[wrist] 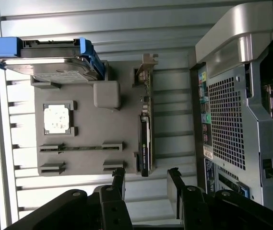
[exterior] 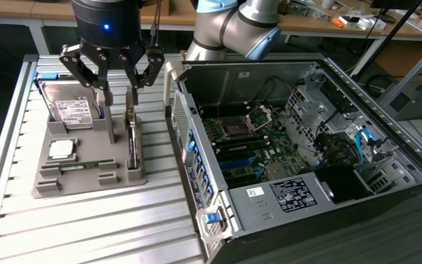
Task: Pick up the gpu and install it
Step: 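Pick up the gpu and move the gpu toward the slot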
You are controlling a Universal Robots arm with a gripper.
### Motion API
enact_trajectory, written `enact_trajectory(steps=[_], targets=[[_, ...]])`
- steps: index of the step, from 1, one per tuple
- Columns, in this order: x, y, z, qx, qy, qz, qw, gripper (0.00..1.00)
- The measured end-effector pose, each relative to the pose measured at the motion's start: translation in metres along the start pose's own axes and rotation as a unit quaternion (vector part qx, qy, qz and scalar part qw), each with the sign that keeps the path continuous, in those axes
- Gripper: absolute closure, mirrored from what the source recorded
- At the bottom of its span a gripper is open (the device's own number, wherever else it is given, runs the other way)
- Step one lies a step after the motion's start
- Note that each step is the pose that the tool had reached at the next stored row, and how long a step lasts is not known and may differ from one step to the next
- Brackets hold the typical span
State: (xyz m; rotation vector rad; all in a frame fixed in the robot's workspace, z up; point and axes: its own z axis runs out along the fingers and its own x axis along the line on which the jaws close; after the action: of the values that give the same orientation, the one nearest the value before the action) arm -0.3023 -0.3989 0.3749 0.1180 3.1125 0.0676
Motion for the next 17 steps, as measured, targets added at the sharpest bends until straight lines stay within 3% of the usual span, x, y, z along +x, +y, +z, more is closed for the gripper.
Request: enact_trajectory(steps=[17], targets=[[0.0002, -0.0004, 0.0088, 0.0, 0.0, 0.0, 1.0, 0.52]])
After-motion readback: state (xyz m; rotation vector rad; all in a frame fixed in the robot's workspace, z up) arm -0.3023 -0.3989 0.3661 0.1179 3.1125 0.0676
